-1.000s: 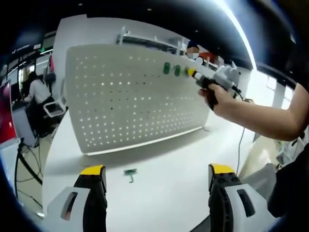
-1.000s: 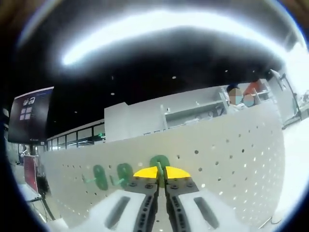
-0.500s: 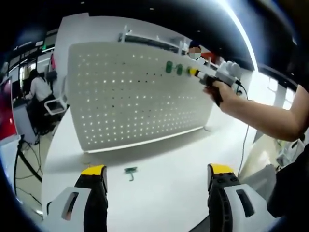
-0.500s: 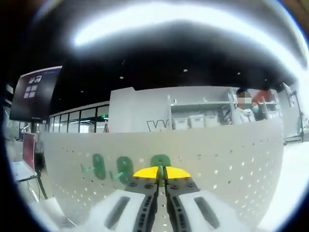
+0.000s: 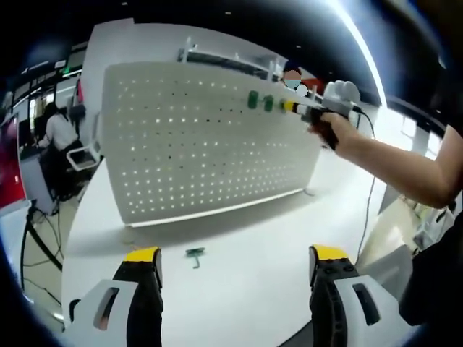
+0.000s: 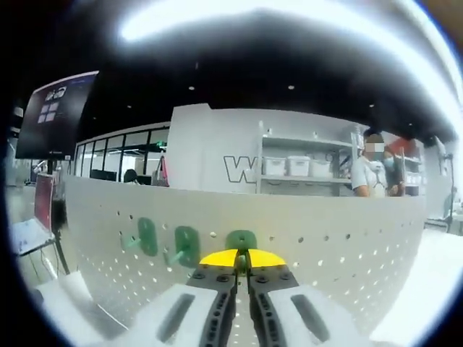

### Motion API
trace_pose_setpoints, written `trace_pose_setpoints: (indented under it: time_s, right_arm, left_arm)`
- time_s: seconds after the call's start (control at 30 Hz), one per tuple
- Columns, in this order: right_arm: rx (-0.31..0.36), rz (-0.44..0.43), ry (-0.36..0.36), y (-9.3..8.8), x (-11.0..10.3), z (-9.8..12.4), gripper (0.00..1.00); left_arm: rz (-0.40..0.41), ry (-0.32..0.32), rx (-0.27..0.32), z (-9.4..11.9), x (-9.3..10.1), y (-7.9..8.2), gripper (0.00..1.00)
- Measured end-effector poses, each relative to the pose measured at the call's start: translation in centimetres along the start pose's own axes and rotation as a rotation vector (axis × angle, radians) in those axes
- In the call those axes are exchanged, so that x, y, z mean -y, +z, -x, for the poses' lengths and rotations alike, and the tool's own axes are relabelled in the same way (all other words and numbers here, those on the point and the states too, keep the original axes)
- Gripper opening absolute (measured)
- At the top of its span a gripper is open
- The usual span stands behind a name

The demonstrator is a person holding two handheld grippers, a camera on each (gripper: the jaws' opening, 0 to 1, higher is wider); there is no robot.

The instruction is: Insert the hook assembly into the mounting plate slot until the hook locks in place.

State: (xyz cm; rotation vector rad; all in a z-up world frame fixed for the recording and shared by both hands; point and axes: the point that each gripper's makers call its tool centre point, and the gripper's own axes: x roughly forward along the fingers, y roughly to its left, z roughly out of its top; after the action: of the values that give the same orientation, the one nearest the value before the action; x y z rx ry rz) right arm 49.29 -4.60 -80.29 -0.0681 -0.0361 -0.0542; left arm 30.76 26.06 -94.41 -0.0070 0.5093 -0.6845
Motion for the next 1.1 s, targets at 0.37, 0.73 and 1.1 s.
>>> trace_pose_setpoints:
  time_s: [0.37, 0.73, 1.1]
  right_arm:
    - [-0.101, 0.004, 0.056, -0.1, -0.1, -0.4, 0.01]
    - [-0.130, -0.028, 0.069, -0.5, 0.0, -0.2, 0.01]
    - [-0.113, -0.086, 0.073, -0.9, 0.2, -0.3, 0.00]
  left_arm:
    - [0.038, 0.041, 0.014, 0.8, -1.2, 0.0, 0.83]
    - [0.047, 0.042, 0.020, 0.9, -1.0, -0.1, 0.81]
    - [0.070, 0.049, 0.009, 1.0, -1.3, -0.8, 0.80]
